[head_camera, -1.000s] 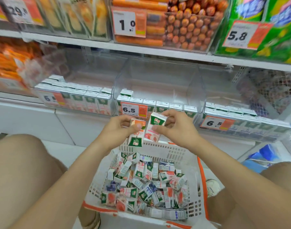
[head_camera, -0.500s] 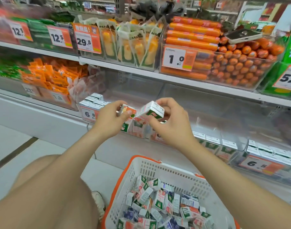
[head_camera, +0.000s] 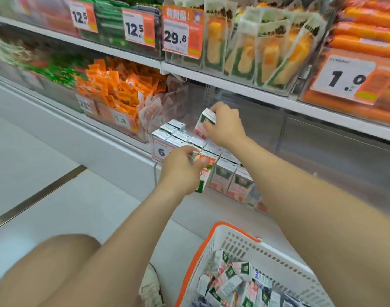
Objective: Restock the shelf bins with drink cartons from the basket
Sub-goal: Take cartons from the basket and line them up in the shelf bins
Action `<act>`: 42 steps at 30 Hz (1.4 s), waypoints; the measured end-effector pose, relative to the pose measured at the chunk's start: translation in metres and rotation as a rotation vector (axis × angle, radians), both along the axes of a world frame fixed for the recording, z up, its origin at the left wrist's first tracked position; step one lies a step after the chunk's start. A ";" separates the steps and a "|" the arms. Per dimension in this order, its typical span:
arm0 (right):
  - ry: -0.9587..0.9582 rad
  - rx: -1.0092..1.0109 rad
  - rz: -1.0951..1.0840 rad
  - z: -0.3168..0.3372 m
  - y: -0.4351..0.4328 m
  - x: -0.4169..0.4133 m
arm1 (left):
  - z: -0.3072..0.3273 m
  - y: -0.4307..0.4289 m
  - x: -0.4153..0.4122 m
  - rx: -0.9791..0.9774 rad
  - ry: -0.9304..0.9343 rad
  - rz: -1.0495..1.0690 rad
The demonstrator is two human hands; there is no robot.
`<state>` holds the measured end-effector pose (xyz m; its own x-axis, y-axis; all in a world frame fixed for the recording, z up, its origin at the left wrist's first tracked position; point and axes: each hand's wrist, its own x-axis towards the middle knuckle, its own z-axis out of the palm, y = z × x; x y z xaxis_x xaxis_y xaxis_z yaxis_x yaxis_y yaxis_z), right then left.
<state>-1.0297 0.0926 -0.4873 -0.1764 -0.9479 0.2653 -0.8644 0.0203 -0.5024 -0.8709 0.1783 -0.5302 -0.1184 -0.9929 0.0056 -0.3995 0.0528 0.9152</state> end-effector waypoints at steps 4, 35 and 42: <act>-0.007 0.195 0.108 -0.011 -0.038 0.026 | -0.003 -0.007 0.006 0.081 0.103 0.005; -0.991 -0.016 -0.039 0.010 0.260 -0.104 | 0.051 0.102 -0.102 0.178 0.614 -0.306; -0.565 -0.277 -0.286 0.017 0.250 -0.143 | 0.032 0.094 -0.118 -0.311 -0.165 -0.249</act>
